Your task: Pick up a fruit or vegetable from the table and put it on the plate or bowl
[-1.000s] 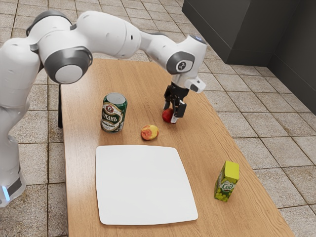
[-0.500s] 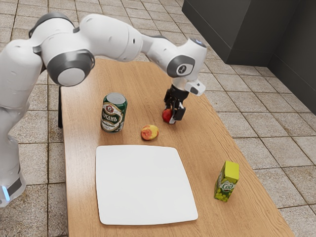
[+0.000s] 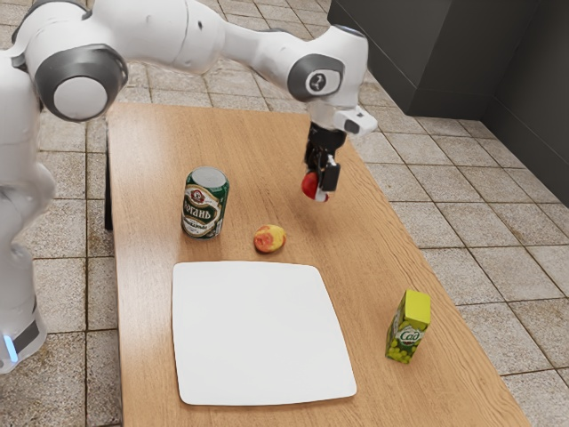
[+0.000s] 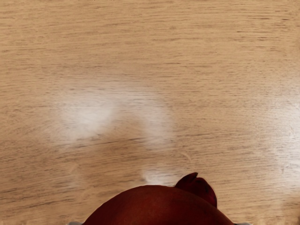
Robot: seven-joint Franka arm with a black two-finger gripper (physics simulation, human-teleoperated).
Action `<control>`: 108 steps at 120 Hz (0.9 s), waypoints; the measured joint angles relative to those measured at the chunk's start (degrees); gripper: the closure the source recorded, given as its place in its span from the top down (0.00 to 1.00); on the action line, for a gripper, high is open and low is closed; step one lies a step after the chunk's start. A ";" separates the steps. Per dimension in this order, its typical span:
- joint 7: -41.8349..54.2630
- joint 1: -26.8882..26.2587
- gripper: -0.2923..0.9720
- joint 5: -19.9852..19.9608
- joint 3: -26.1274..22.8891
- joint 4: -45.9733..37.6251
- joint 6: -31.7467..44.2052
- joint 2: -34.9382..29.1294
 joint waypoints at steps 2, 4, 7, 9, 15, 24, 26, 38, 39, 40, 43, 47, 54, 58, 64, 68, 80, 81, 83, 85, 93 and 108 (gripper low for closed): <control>-0.07 -1.21 0.48 0.52 -0.01 -0.63 -0.25 -0.91; -0.16 -2.40 0.48 1.10 -0.04 -1.31 -0.50 -1.85; -0.35 -4.21 0.48 2.09 -0.09 -2.40 -0.87 -3.34; -0.50 -5.40 0.48 2.78 -0.13 -3.18 -1.12 -4.37; -0.91 -8.66 0.47 4.61 -0.48 -5.52 -1.74 -7.27; -1.57 -10.84 0.46 7.49 -2.31 -8.92 -2.43 -12.11; -1.78 -10.01 0.46 8.28 -3.33 -9.72 -2.57 -13.32; -3.06 -7.39 0.47 11.72 -7.82 -11.91 -3.88 -16.76; -3.16 -7.31 0.47 11.92 -8.18 -12.03 -3.98 -16.90; -3.26 -7.29 0.47 12.11 -8.49 -12.13 -4.07 -17.03; -3.58 -7.17 0.47 12.62 -9.67 -12.45 -4.33 -17.39; -4.03 -7.06 0.47 13.15 -11.71 -12.75 -4.63 -17.94; -4.90 -7.25 0.47 13.79 -15.10 -13.25 -5.06 -18.86; -5.39 -7.29 0.47 14.04 -16.69 -13.60 -5.27 -19.41; -6.12 -7.35 0.47 14.31 -18.07 -13.88 -5.62 -20.09; -6.57 -7.32 0.47 14.44 -18.48 -13.96 -5.86 -20.36; -7.81 -7.28 0.47 14.67 -19.71 -14.15 -6.40 -20.62; -7.91 -7.28 0.47 14.68 -19.95 -14.18 -6.43 -20.63; -8.11 -7.29 0.47 14.70 -20.40 -14.22 -6.50 -20.62; -8.31 -7.32 0.47 14.72 -20.78 -14.25 -6.56 -20.60; -9.06 -7.37 0.47 14.78 -21.55 -14.37 -6.73 -20.53; -10.25 -7.33 0.46 14.83 -21.85 -14.41 -6.94 -20.36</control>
